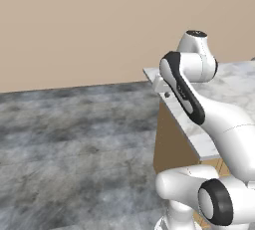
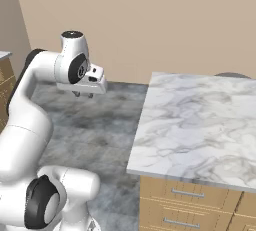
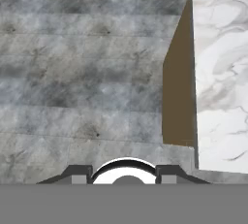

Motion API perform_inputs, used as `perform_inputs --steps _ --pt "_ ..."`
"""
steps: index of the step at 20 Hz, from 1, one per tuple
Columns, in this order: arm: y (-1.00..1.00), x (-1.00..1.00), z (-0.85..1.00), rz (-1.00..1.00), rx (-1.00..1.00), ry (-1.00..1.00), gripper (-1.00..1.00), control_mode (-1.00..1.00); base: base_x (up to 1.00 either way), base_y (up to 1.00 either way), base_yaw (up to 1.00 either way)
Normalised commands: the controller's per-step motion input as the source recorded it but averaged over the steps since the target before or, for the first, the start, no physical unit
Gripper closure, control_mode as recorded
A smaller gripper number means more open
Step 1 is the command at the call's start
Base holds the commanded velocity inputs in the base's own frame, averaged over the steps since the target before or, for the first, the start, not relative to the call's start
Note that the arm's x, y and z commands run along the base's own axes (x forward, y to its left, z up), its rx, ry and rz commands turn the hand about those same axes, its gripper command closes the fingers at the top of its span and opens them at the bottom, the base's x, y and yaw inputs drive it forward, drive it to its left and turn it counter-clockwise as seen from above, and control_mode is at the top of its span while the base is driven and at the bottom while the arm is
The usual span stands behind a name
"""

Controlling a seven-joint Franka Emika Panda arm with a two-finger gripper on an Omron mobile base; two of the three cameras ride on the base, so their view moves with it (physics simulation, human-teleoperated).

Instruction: Take the pizza cutter from the drawer on the right and place it on the dining counter for cutting.

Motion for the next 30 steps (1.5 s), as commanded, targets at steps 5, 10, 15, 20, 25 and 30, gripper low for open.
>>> perform_inputs --steps 5,10,15,20,25,30 --pt "-0.15 -0.1 -0.01 0.0 0.0 0.01 -1.0 -1.0 0.0 0.0 0.0" --pt "-0.69 -0.2 -0.11 0.0 0.02 0.0 -1.0 -1.0 0.0 0.0 0.0" --pt "-0.75 -0.28 -0.15 -0.07 0.04 0.0 -1.0 -1.0 0.0 0.0 0.0" --pt "-0.56 -0.3 0.0 -0.21 0.05 0.01 -1.0 -1.0 0.0 0.0 0.0" --pt "-0.55 -0.33 0.0 -0.2 0.06 0.0 -1.0 -1.0 0.0 0.0 0.0" --pt "-0.54 -0.27 -0.04 -0.19 0.11 0.0 -1.0 -1.0 0.0 0.0 0.0"
